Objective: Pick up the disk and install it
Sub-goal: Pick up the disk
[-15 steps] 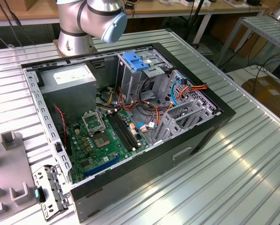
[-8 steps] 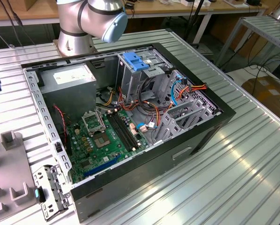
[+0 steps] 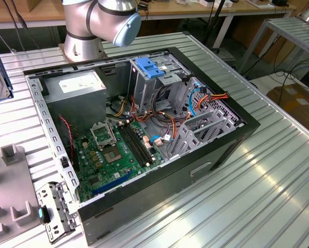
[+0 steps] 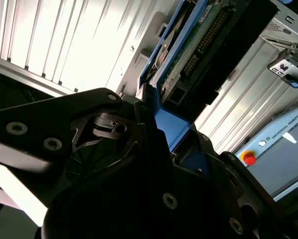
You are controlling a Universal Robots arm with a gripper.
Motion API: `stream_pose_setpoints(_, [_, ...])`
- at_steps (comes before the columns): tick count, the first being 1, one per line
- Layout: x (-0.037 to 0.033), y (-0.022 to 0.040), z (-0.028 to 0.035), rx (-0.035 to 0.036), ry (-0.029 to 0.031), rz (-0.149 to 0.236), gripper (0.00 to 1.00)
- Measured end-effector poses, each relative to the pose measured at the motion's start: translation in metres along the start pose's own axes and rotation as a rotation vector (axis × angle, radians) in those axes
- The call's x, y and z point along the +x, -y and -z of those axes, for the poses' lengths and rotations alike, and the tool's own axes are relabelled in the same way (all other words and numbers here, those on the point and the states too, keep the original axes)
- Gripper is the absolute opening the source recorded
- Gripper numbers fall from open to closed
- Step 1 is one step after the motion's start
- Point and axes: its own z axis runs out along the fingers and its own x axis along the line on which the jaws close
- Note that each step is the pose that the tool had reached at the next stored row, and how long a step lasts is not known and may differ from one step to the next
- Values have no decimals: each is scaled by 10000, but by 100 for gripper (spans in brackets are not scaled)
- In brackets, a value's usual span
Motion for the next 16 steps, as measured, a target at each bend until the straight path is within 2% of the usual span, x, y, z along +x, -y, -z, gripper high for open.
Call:
stream_pose_setpoints(4, [-6, 106, -3, 1, 0, 0, 37])
stream_pose_setpoints(5, [-8, 153, -4, 0, -1, 0, 37])
stream_pose_setpoints(8, [-10, 198, -6, 0, 0, 0, 37])
stream_pose_setpoints(16, [-11, 208, -6, 0, 0, -1, 37])
